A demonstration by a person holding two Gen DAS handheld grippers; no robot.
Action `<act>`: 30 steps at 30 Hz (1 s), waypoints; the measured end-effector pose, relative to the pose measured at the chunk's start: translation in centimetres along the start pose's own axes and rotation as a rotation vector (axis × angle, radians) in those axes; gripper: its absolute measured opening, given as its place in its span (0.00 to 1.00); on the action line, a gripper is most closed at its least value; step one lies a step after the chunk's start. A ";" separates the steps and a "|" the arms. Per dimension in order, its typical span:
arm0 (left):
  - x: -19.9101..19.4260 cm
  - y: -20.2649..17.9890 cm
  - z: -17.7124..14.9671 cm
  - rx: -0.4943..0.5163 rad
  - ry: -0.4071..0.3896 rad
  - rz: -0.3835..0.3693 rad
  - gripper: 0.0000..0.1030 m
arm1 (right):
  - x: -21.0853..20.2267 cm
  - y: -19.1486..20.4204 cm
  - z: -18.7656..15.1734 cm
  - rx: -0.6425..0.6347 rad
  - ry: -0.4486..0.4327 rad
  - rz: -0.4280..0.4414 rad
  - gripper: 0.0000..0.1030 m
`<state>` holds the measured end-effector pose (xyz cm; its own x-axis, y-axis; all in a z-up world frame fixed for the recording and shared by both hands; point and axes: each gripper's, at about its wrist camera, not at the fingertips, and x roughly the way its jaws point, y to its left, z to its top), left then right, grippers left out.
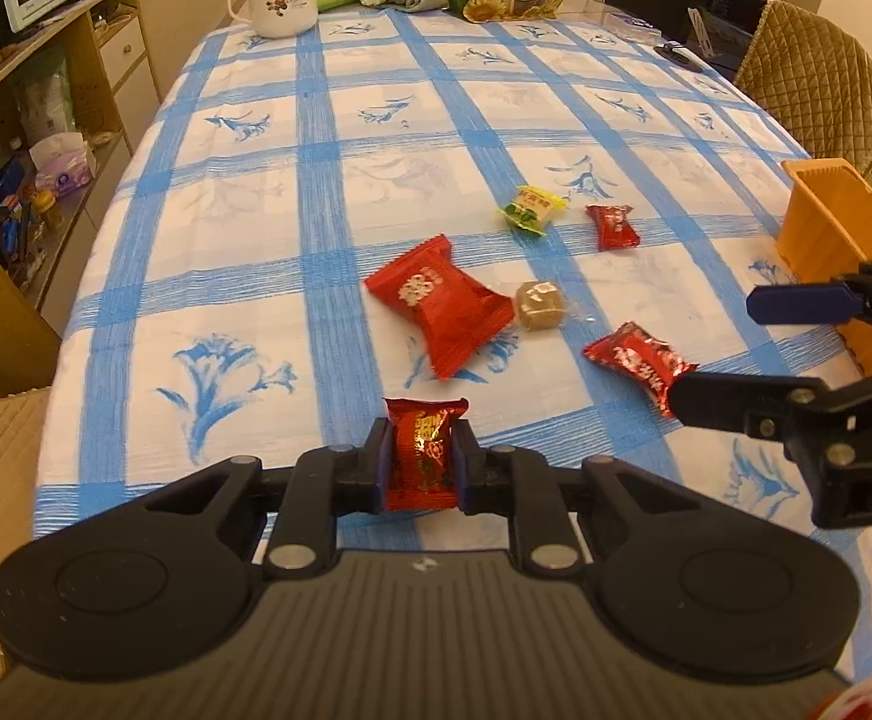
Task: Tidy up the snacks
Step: 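Grasp the red gold-printed candy with left tool while right tool approaches the dark red packet, then grasp the clear-wrapped brown square candy with right tool while left tool holds its candy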
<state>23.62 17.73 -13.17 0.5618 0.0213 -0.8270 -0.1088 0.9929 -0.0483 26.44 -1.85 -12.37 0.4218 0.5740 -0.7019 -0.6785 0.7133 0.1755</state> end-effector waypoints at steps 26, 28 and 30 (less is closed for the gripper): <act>-2.2 7.0 -0.2 -0.128 -0.014 0.108 0.17 | 8.9 1.1 3.1 -0.355 0.062 0.097 0.40; -2.2 7.1 -0.3 -0.132 -0.011 0.109 0.17 | 9.0 1.0 3.2 -0.351 0.064 0.121 0.34; -2.1 7.3 -0.3 -0.134 -0.011 0.109 0.17 | 9.1 1.0 3.3 -0.355 0.065 0.129 0.31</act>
<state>21.36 24.85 -11.93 0.5492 0.1303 -0.8255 -0.2774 0.9602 -0.0331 31.57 5.43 -16.26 0.2877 0.6154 -0.7338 -0.8946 0.4462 0.0234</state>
